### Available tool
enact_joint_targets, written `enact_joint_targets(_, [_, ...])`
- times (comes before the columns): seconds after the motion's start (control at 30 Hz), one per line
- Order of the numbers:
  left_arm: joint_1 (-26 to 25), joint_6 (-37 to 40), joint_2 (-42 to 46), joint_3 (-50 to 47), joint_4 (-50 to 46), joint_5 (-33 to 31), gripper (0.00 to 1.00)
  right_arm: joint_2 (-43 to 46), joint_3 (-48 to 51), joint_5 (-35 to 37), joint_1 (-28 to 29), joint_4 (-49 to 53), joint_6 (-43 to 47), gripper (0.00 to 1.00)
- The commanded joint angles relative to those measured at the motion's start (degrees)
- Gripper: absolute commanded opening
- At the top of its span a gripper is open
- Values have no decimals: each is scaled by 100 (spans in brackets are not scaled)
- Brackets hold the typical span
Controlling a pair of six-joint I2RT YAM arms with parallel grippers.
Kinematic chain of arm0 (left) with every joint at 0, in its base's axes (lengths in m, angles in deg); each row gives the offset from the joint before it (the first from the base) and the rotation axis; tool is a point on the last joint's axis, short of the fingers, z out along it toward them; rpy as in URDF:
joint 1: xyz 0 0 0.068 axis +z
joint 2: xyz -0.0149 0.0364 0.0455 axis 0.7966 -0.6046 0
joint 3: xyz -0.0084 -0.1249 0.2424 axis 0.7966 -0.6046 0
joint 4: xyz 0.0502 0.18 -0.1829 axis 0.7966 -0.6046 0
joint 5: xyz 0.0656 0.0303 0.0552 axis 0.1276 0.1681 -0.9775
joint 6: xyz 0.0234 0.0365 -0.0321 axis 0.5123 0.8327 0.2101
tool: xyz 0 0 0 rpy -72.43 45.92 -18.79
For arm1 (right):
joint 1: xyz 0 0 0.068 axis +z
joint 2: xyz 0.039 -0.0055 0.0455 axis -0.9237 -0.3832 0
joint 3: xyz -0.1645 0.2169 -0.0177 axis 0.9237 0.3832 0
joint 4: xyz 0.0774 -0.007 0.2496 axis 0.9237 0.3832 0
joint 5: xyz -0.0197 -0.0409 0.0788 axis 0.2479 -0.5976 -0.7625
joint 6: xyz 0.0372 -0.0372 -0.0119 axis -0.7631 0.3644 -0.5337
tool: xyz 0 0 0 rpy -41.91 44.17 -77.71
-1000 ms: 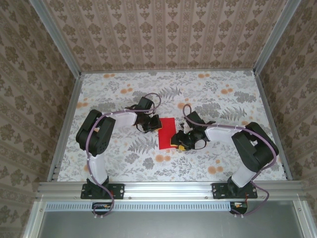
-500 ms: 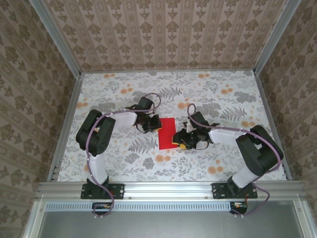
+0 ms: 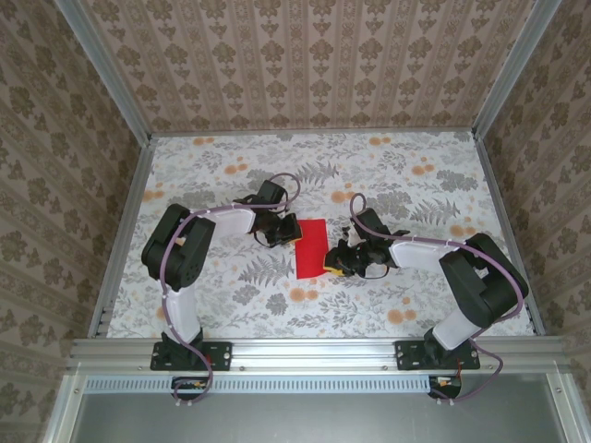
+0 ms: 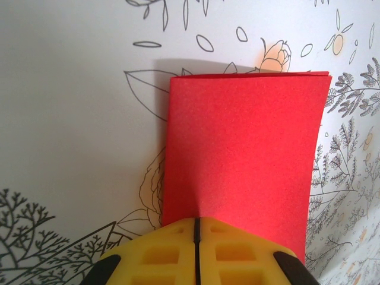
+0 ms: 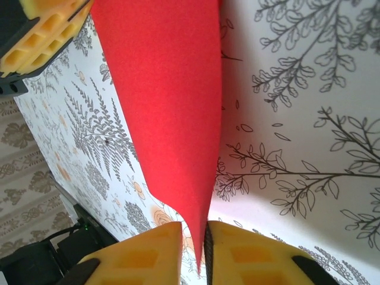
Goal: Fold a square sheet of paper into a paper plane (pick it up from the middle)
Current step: Third fold the triangle at the center of the table.
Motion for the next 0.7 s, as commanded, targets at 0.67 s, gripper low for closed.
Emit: enact_joint_targets(0.67, [-8,-47,-321,-77,-426,-243,8,-713,-906,-18,124,-77,-84,5])
